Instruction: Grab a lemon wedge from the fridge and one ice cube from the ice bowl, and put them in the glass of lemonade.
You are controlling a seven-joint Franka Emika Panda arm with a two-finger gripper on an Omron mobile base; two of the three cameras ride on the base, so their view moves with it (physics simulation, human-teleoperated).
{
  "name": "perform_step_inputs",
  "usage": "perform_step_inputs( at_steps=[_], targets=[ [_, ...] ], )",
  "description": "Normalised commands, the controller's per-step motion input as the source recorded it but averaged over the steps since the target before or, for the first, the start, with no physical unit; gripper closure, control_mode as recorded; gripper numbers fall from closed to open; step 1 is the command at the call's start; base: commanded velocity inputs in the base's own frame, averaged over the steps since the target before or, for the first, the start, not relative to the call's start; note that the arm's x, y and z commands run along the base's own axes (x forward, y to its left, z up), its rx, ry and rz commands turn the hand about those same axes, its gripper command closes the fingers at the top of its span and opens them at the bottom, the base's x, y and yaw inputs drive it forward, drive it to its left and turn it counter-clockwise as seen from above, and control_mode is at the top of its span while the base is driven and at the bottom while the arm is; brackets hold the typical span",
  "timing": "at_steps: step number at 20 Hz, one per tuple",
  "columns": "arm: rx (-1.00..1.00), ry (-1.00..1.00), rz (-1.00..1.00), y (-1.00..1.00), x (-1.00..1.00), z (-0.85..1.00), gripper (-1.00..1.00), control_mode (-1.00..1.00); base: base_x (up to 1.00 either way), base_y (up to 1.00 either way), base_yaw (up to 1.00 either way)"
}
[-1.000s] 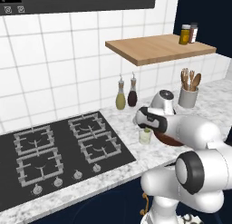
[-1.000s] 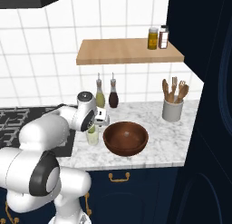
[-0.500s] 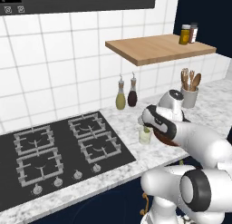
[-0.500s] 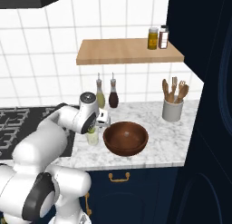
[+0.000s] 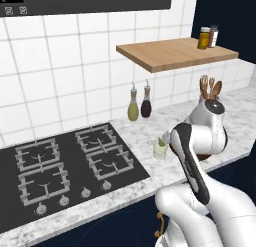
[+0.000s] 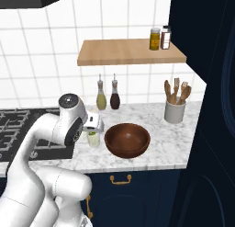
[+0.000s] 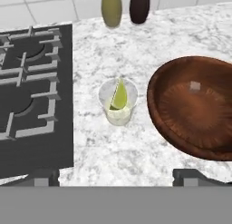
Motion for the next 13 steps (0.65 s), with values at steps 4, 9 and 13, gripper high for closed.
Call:
perform_step_inputs(
  at_steps=[4,9,13],
  targets=[
    [-0.13,0.01,0.00,-0.02,-0.90,1.00,-1.00,-1.00,0.00,0.00,0.00],
    [-0.07,0.00,0.00,0.00,-0.75,0.81,-1.00,-1.00,0.00,0.00,0.00],
    [0.01,-0.09,0.00,0.00,-0.64,0.16,-1.00,-1.00,0.00,0.00,0.00]
  ],
)
